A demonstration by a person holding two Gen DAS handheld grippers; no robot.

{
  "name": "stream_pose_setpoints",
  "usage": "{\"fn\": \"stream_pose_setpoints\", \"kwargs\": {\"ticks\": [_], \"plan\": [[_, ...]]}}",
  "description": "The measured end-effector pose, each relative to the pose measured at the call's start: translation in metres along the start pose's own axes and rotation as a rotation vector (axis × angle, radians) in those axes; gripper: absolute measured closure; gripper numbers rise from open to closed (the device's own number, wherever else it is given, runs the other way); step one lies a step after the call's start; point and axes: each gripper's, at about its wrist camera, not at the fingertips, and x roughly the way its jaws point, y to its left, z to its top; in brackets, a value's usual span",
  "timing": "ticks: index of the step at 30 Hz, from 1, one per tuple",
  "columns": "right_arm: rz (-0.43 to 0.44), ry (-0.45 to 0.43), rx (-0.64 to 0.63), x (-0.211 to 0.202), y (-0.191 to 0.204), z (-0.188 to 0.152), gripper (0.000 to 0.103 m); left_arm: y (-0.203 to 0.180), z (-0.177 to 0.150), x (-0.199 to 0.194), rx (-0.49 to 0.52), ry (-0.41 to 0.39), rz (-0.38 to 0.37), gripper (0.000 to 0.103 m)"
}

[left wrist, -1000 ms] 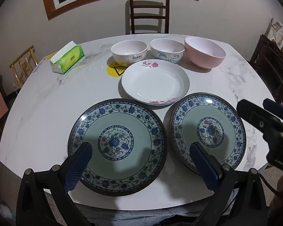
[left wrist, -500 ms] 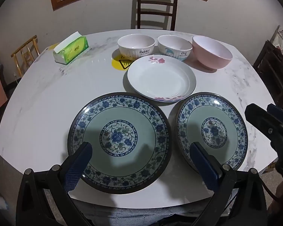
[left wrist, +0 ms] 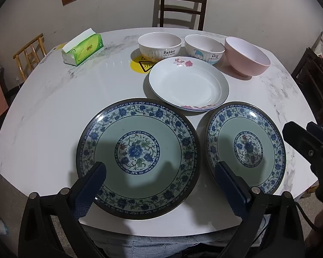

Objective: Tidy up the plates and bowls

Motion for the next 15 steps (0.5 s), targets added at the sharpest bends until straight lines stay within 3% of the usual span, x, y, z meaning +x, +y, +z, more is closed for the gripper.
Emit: {"fn": "stream_pose_setpoints", "kwargs": {"ticks": [15], "plan": [[0.013, 0.01, 0.005, 0.0025, -0.0005, -0.0029, 0.007, 0.0027, -0.0016, 0.0045, -0.008, 0.007, 0.007, 0.004]]}}
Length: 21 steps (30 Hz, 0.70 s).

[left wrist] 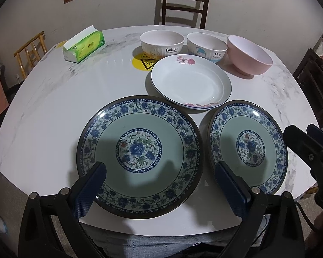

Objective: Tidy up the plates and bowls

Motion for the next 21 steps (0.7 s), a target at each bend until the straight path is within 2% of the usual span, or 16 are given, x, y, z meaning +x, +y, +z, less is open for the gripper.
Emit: {"fn": "stream_pose_setpoints", "kwargs": {"ticks": [21], "plan": [[0.004, 0.016, 0.01, 0.0046, -0.0001, -0.0036, 0.007, 0.0039, -0.0025, 0.0019, -0.009, 0.019, 0.011, 0.004]]}}
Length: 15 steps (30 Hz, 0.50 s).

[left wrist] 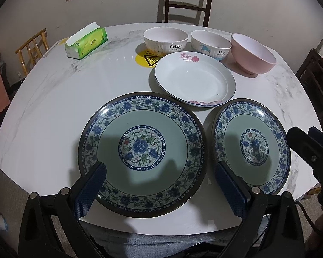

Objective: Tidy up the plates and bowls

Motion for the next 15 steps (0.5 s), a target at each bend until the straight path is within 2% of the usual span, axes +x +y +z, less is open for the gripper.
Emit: {"fn": "stream_pose_setpoints", "kwargs": {"ticks": [15], "plan": [[0.003, 0.004, -0.001, 0.0007, 0.0006, -0.0002, 0.007, 0.0006, 0.0006, 0.0018, -0.002, 0.006, 0.004, 0.004]]}}
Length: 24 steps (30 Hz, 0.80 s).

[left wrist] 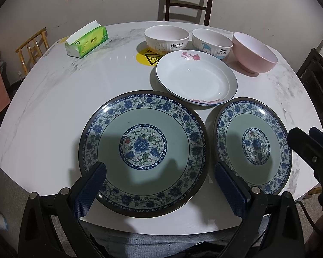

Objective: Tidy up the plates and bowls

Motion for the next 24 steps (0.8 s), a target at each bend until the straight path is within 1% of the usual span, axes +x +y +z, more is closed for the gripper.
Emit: {"fn": "stream_pose_setpoints", "kwargs": {"ticks": [16, 24], "plan": [[0.009, 0.005, -0.011, 0.0, 0.005, -0.001, 0.007, 0.003, 0.0, 0.002, -0.003, 0.003, 0.0, 0.004], [0.045, 0.0, -0.041, -0.001, 0.01, 0.003, 0.007, 0.013, 0.003, 0.0, -0.025, 0.0, -0.008, 0.004]]}}
